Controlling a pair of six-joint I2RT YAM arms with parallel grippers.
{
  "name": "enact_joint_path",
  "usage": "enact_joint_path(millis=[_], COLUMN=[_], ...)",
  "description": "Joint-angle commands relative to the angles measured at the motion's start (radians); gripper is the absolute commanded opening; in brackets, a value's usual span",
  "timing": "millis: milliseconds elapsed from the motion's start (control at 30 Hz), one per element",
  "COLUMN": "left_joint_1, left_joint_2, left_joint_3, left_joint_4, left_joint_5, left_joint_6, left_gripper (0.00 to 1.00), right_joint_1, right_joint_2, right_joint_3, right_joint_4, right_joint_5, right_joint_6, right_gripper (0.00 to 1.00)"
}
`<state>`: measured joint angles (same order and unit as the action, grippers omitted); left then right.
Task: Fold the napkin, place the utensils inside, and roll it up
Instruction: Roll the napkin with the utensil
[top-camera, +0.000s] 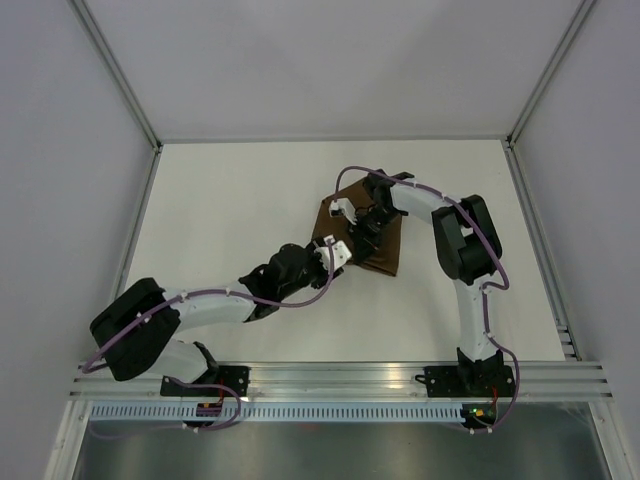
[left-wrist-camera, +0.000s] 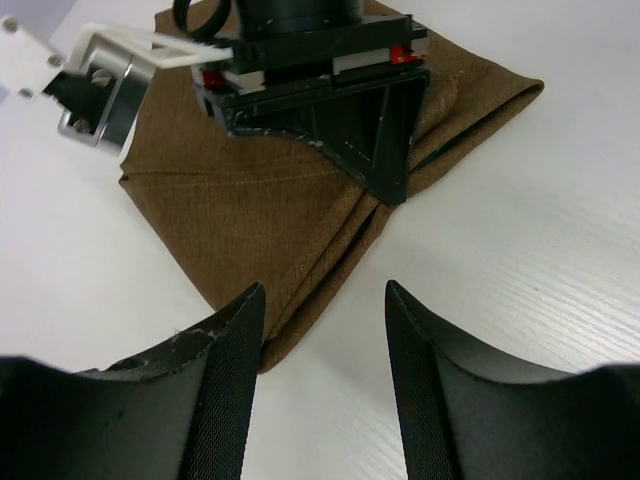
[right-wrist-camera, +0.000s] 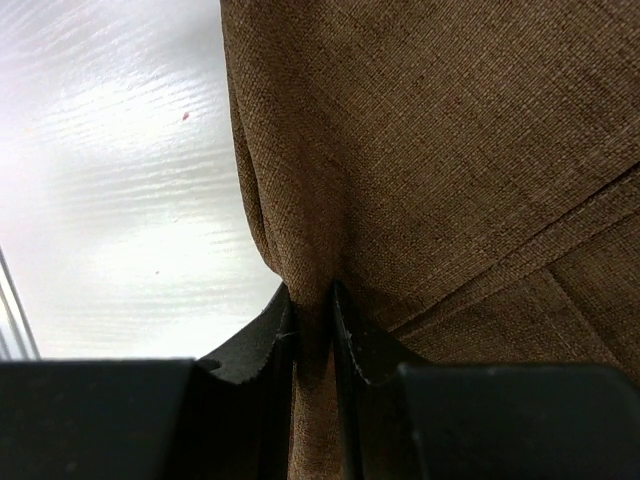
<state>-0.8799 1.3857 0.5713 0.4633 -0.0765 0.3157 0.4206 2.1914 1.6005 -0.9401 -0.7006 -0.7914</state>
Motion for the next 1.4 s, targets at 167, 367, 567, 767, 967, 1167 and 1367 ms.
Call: enact_joint_path(millis=[167,367,567,767,967,1167,1367], left_joint_1=[-0.037,-0.045,-0.071,-0.076,-0.079,-0.079,-0.082], left_joint_2=[0.174,0.297,0.372,0.417,0.46,0.503,0.516], left_joint_3=[0.111,0.173,0.219,0.246,0.288,0.331,0.375], left_joint_4=[0.112,0.118,0.071,0.046,0.002,-0.046,-0.124], left_joint_5=[0.122,0.158,0.181,0.198,0.216,0.228,0.238], left_joint_6=[0.212,0.284,0.345,0.356,0.379,0.401,0.395], left_gripper=[0.57,0.6,0.59,0.59,0.58,0.55,0.42], right_joint_1=[-0.032,-0.049,-0.06,-0.068,-0.066,-0.068,-0.069], right_joint_2=[0.114,0.129,0.142,0.151,0.163,0.166,0.165], right_joint_3=[-0.063,-0.05,-0.047,-0.028,-0.016,-0.008,-0.001], right_joint_4=[-0.134,-0.154,-0.155,-0.164,-0.178,-0.18,-0.184], right_joint_5=[0.17,0.164,0.173,0.171,0.171,0.174,0.174], right_joint_6=[-0.097,-0.108,-0.115,-0.118,-0.123,-0.121,-0.123], right_gripper=[0.12,0.12,0.11,0.11,0.1,0.1,0.1])
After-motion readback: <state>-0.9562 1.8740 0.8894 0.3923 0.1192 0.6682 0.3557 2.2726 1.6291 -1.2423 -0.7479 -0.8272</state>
